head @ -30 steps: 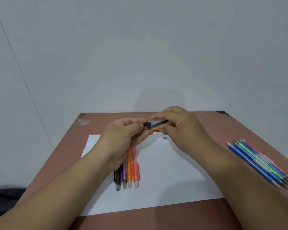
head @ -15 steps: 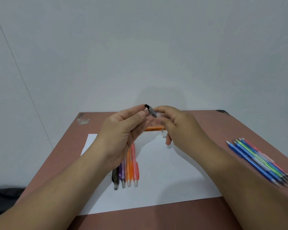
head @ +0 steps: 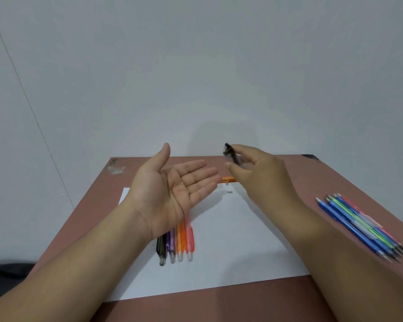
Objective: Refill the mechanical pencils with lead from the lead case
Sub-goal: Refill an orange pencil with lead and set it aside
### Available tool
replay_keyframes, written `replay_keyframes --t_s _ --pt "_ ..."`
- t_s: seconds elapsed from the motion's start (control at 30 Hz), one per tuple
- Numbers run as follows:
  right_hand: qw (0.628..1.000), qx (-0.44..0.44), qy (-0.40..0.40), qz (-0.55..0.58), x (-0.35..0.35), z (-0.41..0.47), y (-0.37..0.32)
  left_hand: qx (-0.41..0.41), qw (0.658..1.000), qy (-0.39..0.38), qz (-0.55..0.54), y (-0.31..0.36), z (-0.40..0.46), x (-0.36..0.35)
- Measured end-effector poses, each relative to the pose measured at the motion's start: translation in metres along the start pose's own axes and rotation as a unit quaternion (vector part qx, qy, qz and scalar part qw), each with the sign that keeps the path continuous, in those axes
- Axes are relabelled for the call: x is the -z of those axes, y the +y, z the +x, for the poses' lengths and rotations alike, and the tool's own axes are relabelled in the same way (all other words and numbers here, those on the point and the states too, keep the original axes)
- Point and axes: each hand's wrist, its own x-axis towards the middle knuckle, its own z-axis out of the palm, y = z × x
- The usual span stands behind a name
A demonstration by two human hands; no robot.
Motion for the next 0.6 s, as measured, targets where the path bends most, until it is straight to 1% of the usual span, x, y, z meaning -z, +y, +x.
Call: replay_keyframes --t_s 0.1,0.2,0.27,0.5,0.6 --pt "0.991 0.095 0.009 -0.089 -0.0023 0.0029 0.0057 0.021 0.999 -0.028 -0.012 -0.0005 -0.0021 -0.0014" --pt "0.963 0.197 0.031 -0.182 -0.0055 0.0049 0.0092 0.030 0.998 -0.048 -0.009 -0.0024 -0.0029 -0.0025" --pt "0.945 0.237 0.039 -0.222 -0.0067 0.0062 0.0098 0.029 0.999 -0.044 -0.002 -0.0035 -0.0021 -0.0027" --pt "0.907 0.302 0.049 -0.289 -0.0055 0.0094 0.0093 0.034 0.998 -0.039 0.022 -0.0059 -0.0030 -0.0055" --pt "0.902 0.305 0.044 -0.303 -0.0049 0.0094 0.0076 0.032 0.999 -0.032 0.019 -0.0060 -0.0027 -0.0056"
